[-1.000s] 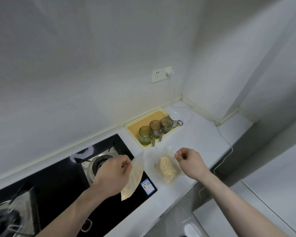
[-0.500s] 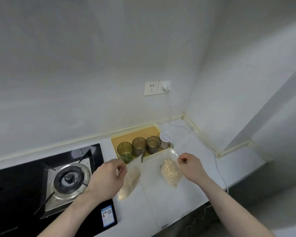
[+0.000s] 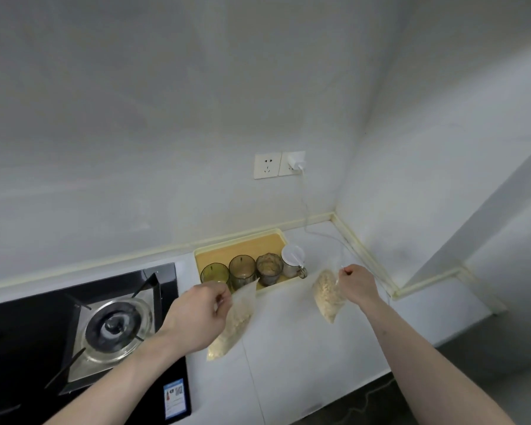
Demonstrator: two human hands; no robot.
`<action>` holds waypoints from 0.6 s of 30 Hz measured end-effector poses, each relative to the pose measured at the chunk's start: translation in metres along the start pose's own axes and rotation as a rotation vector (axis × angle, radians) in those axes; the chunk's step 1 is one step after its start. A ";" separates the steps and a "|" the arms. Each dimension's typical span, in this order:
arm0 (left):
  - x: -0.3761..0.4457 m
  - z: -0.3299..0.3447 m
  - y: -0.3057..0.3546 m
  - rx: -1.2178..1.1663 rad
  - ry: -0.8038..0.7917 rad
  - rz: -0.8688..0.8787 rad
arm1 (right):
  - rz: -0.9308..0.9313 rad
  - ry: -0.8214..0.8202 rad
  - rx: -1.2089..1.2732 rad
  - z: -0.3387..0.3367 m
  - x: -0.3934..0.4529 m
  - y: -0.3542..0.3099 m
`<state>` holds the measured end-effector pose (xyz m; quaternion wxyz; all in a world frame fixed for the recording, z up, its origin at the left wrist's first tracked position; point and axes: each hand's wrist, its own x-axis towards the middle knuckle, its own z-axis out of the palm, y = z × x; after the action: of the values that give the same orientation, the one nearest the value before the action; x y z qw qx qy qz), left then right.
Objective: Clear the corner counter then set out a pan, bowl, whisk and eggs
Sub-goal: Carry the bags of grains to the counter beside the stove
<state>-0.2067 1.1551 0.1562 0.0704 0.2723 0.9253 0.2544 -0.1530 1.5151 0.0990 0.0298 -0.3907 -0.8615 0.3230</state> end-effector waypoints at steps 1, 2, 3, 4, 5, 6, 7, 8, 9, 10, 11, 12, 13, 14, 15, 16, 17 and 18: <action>0.004 0.001 0.001 0.008 -0.005 0.005 | 0.017 0.003 -0.002 -0.001 0.008 0.002; 0.007 0.003 0.003 0.019 -0.008 0.007 | 0.026 0.006 -0.020 -0.001 0.015 0.003; 0.010 0.004 0.005 0.032 -0.010 0.010 | 0.032 0.007 -0.039 -0.002 0.023 0.005; 0.012 0.005 0.007 0.044 -0.010 0.013 | 0.038 0.008 -0.053 -0.003 0.030 0.008; 0.016 0.008 0.011 0.051 -0.002 0.009 | 0.041 0.008 -0.067 -0.004 0.041 0.010; 0.020 0.011 0.015 0.054 0.006 0.007 | 0.045 0.006 -0.080 -0.006 0.051 0.012; 0.022 0.012 0.016 0.059 0.006 0.009 | 0.055 0.003 -0.097 -0.007 0.059 0.014; 0.026 0.013 0.019 0.061 0.010 0.013 | 0.061 -0.007 -0.115 -0.008 0.068 0.016; 0.030 0.016 0.022 0.067 0.013 0.014 | 0.059 -0.022 -0.136 -0.009 0.078 0.019; 0.036 0.019 0.026 0.071 0.020 0.018 | 0.048 -0.035 -0.156 -0.011 0.090 0.021; 0.039 0.020 0.029 0.075 0.022 0.021 | 0.044 -0.048 -0.166 -0.011 0.097 0.024; 0.045 0.023 0.033 0.078 0.025 0.023 | 0.044 -0.054 -0.168 -0.014 0.109 0.025; 0.048 0.024 0.037 0.081 0.022 0.021 | 0.047 -0.048 -0.175 -0.015 0.117 0.027; 0.052 0.026 0.041 0.083 0.023 0.021 | 0.051 -0.038 -0.184 -0.018 0.126 0.029; 0.056 0.028 0.044 0.085 0.023 0.019 | 0.053 -0.029 -0.194 -0.019 0.136 0.032; 0.060 0.030 0.047 0.086 0.025 0.020 | 0.055 -0.019 -0.204 -0.022 0.144 0.034; 0.064 0.031 0.050 0.083 0.025 0.018 | 0.055 -0.014 -0.212 -0.024 0.152 0.036; 0.068 0.033 0.053 0.080 0.026 0.017 | 0.055 -0.006 -0.215 -0.026 0.160 0.040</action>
<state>-0.2308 1.2440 0.1555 0.0453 0.2792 0.9333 0.2212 -0.2303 1.6595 0.0646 -0.0239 -0.4140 -0.8803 0.2306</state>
